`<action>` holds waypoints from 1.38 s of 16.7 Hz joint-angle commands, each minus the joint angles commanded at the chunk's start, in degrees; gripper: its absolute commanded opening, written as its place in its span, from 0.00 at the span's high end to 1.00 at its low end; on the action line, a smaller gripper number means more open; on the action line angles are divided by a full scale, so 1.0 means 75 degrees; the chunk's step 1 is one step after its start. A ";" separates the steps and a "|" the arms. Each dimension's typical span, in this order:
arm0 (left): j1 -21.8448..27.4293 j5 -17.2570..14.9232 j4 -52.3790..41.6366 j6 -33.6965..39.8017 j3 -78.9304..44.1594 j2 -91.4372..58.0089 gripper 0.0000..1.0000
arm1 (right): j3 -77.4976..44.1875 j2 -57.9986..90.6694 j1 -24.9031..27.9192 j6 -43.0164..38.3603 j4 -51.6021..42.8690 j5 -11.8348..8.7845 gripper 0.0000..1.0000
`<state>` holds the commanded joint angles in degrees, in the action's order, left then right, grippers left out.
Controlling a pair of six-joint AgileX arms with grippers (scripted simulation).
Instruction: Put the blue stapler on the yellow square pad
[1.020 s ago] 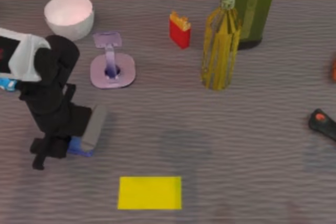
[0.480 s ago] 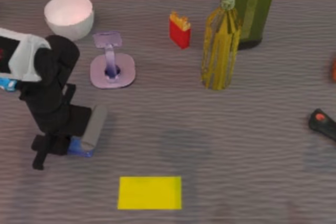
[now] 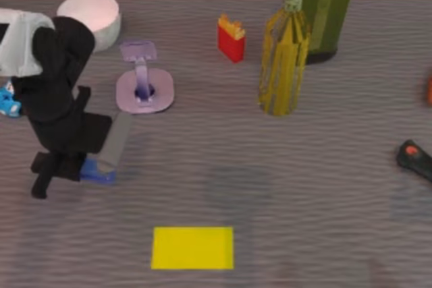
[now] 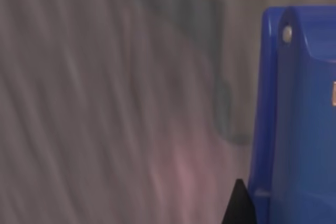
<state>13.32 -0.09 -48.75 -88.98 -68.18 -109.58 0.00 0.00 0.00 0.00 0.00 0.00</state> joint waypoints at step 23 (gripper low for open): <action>0.1266 0.0692 -0.2744 0.7076 -0.1503 0.0237 1.00 | 0.0000 0.0000 0.0000 0.0000 0.0000 0.0000 0.00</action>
<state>22.81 5.10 -69.33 -35.91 -79.46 -107.81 0.00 0.00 0.00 0.00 0.00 0.00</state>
